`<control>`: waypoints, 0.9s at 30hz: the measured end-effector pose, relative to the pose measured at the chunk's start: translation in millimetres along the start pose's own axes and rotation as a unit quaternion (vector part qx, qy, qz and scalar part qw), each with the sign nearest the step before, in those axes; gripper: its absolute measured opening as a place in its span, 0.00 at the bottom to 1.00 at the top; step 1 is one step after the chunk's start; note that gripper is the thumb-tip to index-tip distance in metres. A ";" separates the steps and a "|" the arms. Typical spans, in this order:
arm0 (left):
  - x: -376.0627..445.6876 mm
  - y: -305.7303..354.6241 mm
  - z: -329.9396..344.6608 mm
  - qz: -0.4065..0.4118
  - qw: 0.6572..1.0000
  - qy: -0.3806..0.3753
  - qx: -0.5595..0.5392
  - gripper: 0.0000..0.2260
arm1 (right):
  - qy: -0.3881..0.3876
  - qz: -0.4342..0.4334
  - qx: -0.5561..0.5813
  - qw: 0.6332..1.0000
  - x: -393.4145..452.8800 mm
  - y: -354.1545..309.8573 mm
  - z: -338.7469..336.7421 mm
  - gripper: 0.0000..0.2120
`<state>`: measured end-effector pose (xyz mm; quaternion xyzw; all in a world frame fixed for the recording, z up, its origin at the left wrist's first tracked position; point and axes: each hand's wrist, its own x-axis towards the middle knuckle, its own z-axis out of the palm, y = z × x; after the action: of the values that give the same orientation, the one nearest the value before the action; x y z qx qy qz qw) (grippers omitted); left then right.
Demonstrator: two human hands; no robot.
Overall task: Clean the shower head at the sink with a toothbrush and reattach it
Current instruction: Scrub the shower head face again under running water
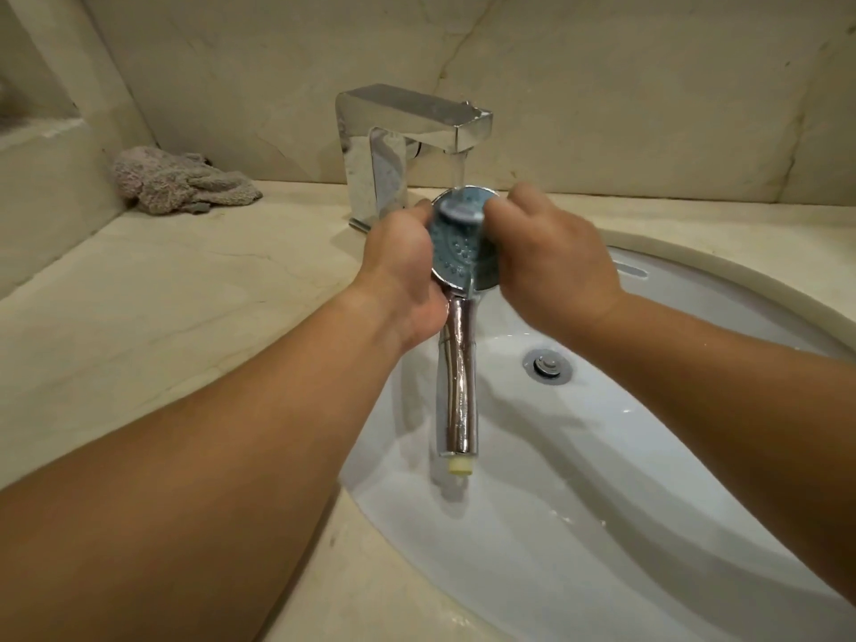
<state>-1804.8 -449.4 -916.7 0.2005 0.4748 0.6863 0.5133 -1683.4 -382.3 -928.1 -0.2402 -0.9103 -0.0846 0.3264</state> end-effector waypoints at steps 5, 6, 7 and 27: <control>0.4 0.7 1.1 0.000 1.000 0.031 0.000 0.22 | -0.006 -0.014 -0.012 1.000 -12.2 6.7 2.7 0.07; 0.1 0.3 1.2 0.002 0.999 0.032 0.000 0.21 | 0.019 0.028 0.000 0.999 -10.7 12.1 0.1 0.05; 0.5 0.1 0.5 0.003 0.999 0.036 0.000 0.21 | 0.033 0.045 0.006 0.998 -10.6 15.0 -0.1 0.05; -5.9 5.0 5.8 0.026 0.996 0.085 -0.015 0.18 | -0.037 -0.046 0.015 0.998 -53.8 14.0 18.0 0.10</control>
<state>-1800.6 -452.3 -908.5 0.1461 0.5007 0.7210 0.4563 -1650.3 -385.1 -976.2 -0.1960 -0.9330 -0.0766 0.2920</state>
